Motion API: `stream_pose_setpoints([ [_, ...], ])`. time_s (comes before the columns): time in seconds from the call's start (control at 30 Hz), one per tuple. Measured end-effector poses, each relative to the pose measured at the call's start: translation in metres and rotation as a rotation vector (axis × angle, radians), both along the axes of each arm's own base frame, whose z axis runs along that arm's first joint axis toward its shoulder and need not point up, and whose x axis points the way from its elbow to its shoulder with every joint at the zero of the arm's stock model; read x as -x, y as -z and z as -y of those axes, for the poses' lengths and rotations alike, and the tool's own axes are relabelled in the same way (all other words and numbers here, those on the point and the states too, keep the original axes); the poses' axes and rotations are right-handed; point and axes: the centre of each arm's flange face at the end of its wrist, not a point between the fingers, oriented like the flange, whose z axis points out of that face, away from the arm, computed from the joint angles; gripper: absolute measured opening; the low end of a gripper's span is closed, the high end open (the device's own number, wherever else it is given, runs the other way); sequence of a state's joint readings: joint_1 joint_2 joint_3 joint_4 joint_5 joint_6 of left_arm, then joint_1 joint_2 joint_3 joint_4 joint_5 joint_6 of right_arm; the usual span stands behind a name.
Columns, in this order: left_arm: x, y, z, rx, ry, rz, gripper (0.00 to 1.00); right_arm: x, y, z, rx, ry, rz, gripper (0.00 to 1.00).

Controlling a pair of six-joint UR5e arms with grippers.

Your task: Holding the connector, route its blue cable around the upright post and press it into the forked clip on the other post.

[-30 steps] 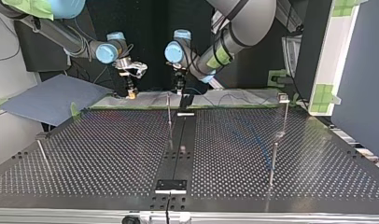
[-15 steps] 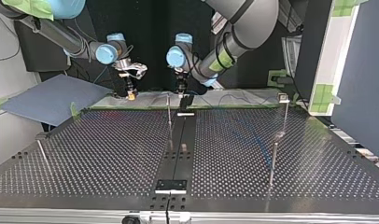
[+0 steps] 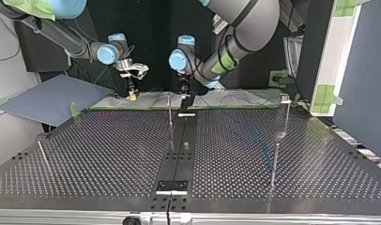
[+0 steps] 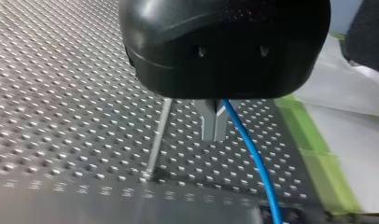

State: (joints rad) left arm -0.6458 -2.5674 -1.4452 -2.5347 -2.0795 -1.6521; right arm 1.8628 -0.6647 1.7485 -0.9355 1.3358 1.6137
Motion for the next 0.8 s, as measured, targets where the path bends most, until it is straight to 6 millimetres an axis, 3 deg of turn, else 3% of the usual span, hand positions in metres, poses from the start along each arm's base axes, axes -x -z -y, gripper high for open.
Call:
stream_pose_setpoints([
  [0.17, 0.001, 0.014, 0.000, -0.006, 0.003, -0.013, 0.00, 0.002, 0.001, 0.001, 0.000, 0.006, -0.001, 0.00],
  [0.57, -0.014, 0.006, 0.004, 0.000, -0.003, -0.013, 0.00, 0.001, 0.000, 0.006, -0.001, 0.012, -0.003, 0.00],
  [0.8, -0.008, 0.009, 0.000, -0.024, -0.029, -0.030, 0.00, -0.002, 0.000, 0.004, -0.005, 0.004, -0.016, 0.00],
])
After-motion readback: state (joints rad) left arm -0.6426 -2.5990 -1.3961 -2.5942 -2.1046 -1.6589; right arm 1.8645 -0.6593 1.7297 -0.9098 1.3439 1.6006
